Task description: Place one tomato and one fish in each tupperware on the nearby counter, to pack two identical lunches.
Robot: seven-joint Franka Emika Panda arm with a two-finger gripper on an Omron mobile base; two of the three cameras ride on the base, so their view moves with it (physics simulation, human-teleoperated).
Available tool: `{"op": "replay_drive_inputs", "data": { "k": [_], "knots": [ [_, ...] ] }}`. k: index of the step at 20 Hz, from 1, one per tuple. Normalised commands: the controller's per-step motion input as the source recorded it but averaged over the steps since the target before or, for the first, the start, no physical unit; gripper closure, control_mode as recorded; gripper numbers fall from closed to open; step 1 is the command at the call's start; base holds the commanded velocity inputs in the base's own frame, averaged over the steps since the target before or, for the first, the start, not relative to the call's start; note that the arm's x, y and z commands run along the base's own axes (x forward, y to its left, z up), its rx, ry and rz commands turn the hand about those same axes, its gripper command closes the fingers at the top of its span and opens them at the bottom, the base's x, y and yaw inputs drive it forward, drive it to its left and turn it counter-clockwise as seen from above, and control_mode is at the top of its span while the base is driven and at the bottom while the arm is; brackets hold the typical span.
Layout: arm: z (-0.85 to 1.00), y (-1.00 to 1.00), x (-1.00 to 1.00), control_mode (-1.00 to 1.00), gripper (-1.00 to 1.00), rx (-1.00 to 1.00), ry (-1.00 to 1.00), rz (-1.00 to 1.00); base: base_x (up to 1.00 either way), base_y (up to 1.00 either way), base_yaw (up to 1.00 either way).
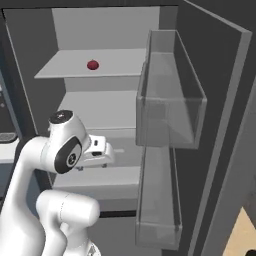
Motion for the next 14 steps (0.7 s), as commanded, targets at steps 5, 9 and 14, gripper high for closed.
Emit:
{"op": "replay_drive_inputs", "data": {
  "k": [5, 9, 14],
  "knots": [
    [0.0, 0.0, 0.0, 1.0, -1.0, 0.0, 0.0, 0.0, 0.0, 0.13, 0.11],
    [0.0, 0.0, 0.0, 1.0, -1.0, 0.0, 0.0, 0.0, 0.04, 0.24, 0.09],
    [0.0, 0.0, 0.0, 1.0, -1.0, 0.0, 0.0, 0.0, 0.52, 0.13, 0.24]
  ]
}}
